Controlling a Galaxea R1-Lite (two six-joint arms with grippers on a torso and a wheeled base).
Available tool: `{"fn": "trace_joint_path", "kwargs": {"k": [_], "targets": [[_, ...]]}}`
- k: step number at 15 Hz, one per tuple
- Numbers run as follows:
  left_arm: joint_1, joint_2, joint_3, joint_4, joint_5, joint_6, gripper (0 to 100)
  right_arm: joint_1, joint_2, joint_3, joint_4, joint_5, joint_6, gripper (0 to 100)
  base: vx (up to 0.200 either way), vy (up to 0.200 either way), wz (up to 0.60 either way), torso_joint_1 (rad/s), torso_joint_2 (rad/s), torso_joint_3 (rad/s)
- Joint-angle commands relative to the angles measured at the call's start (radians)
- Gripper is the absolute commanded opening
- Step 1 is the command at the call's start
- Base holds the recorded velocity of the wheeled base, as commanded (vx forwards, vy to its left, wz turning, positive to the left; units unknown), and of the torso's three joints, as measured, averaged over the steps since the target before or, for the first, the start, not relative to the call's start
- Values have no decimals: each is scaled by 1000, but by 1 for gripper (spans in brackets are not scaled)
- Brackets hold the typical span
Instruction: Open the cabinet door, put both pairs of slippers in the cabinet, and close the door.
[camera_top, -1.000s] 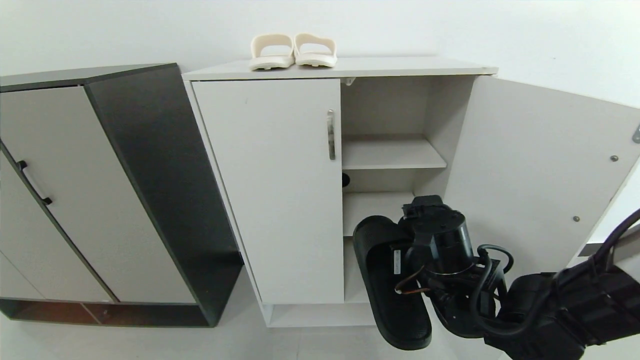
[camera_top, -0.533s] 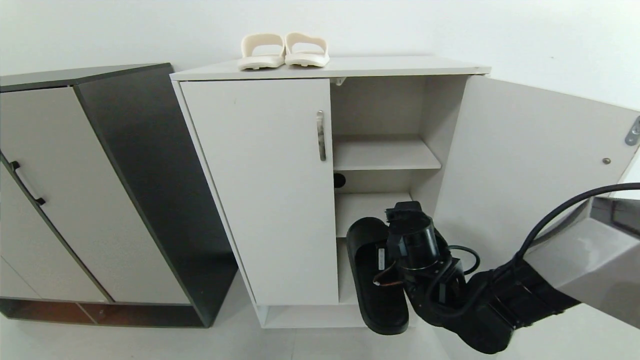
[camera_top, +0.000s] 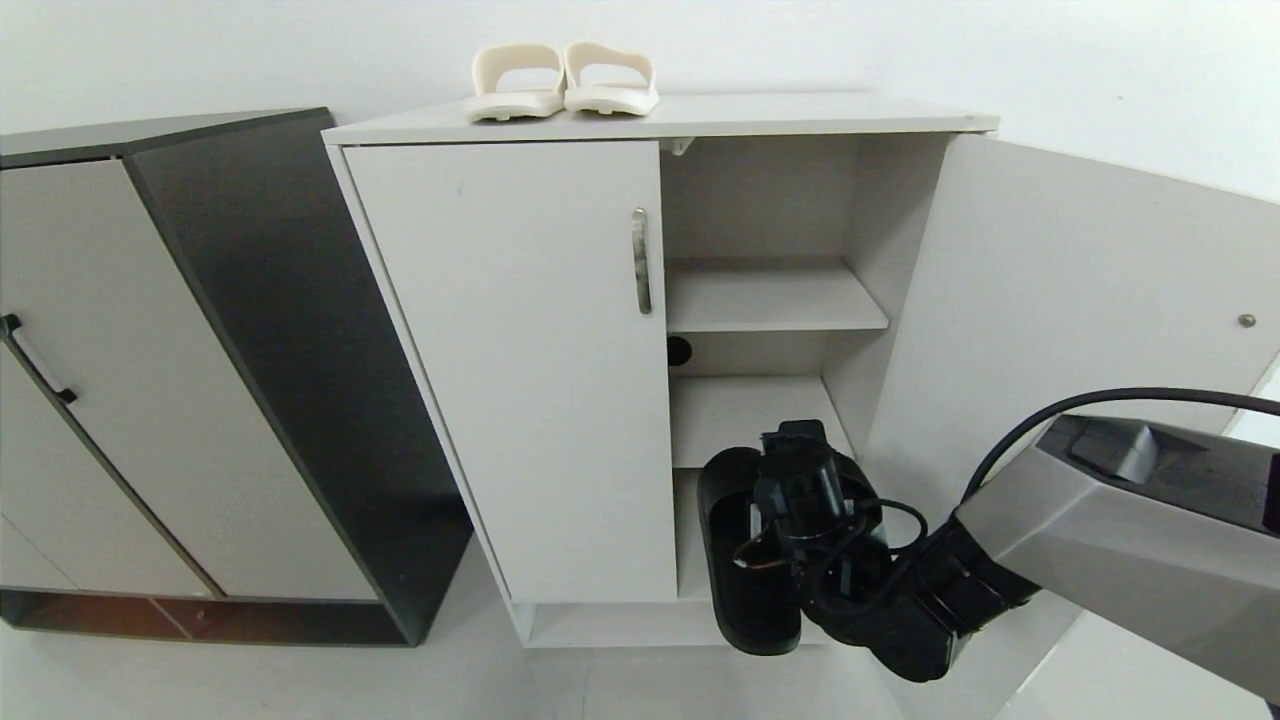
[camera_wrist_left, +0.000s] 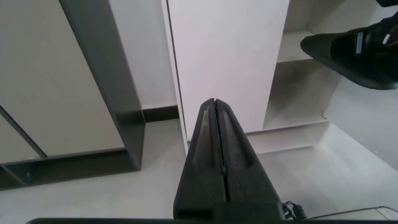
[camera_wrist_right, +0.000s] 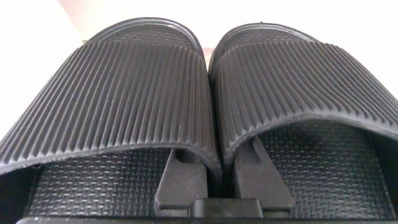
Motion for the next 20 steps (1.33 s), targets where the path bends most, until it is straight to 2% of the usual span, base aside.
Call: {"fn": "trace_joint_path", "kwargs": {"k": [1, 6, 9, 11, 19, 20], "targets": [[0, 3, 0, 0, 0, 0, 0, 3, 19, -10, -5, -7, 0, 0, 0, 0, 0, 2, 7, -188], [0, 3, 0, 0, 0, 0, 0, 4, 43, -7, -112, -25, -9, 0, 0, 0, 0, 0, 3, -192], [0, 3, 0, 0, 0, 0, 0, 4, 66, 18, -261, -25, -72, 0, 0, 0, 0, -2, 1, -196], [0, 3, 0, 0, 0, -2, 0, 4, 97, 38, -414, -27, -143, 0, 0, 0, 0, 0, 7, -168], [0, 3, 0, 0, 2, 0, 0, -1, 143, 38, -480, -44, -164, 0, 0, 0, 0, 0, 0, 0], [0, 3, 0, 0, 0, 0, 0, -2, 143, 39, -482, -44, -166, 0, 200, 0, 0, -2, -2, 2]]}}
